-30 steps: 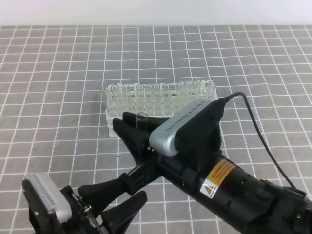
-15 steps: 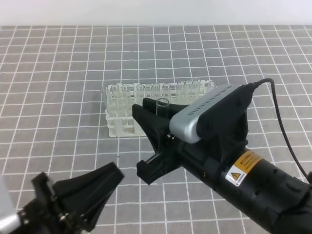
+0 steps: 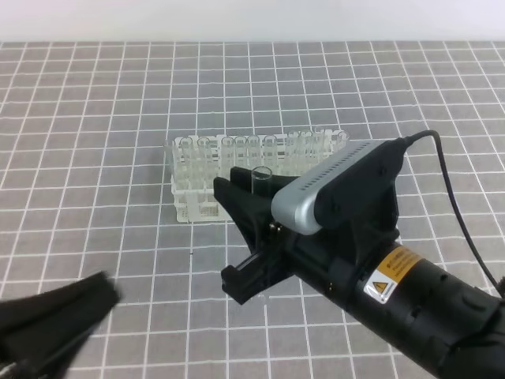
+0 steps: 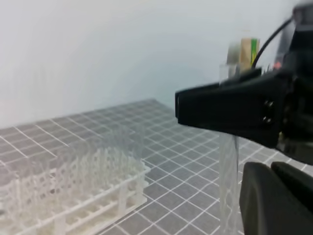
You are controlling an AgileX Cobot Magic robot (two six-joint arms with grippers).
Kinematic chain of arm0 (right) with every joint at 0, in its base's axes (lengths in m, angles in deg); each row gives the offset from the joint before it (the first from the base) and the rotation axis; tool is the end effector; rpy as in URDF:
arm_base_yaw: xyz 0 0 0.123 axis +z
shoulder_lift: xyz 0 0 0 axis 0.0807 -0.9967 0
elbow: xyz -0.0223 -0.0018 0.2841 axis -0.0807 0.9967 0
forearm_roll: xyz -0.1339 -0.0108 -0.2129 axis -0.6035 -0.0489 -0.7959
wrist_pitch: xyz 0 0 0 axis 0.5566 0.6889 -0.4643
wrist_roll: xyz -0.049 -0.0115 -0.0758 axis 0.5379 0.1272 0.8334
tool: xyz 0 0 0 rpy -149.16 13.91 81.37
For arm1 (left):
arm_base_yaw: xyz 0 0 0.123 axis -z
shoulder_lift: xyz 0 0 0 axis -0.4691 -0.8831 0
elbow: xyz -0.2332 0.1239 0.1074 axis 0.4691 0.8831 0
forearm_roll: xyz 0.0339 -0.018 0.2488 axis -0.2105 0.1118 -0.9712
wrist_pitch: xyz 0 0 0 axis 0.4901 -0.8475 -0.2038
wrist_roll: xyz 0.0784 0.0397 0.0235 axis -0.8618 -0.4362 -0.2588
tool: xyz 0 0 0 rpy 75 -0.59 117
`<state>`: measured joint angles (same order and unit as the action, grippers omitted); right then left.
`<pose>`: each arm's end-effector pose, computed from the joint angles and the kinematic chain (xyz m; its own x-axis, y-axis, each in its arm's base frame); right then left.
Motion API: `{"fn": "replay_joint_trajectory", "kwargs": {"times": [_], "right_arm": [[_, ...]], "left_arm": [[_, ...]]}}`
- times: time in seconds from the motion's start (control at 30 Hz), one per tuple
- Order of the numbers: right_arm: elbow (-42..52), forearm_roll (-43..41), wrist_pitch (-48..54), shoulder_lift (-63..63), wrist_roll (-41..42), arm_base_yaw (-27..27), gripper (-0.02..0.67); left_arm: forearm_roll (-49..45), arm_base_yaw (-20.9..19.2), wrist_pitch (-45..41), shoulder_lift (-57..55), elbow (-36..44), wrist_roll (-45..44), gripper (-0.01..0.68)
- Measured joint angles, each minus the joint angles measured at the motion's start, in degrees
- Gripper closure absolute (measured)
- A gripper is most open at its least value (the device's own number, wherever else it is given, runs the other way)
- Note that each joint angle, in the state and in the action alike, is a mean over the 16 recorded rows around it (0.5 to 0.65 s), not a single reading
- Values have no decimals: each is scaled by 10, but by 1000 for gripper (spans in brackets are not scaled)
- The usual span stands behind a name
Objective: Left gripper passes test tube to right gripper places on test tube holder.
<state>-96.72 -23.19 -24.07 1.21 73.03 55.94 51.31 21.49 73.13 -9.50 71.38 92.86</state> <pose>0.1603 0.2420 0.3000 -0.1335 0.0817 -0.9877 -0.7239 0.6727 0.1535 0.0641 -0.0767 0.2756 -0.0825 -0.0913 -0.9924 0.7640 0.6337 -0.1218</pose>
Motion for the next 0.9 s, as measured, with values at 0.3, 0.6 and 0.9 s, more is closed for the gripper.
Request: {"fn": "replay_joint_trajectory", "kwargs": {"times": [0.3, 0.6, 0.9], "right_arm": [[0, 0, 8, 0, 0, 0, 640], [0, 2, 21, 1, -1, 0, 640], [0, 3, 23, 1, -1, 0, 640]], "left_arm": [[-6, 0, -200, 183, -7, -1, 673], [9, 1, -227, 246, 37, 11, 673], [23, 0, -172, 242, 120, 38, 673]]}}
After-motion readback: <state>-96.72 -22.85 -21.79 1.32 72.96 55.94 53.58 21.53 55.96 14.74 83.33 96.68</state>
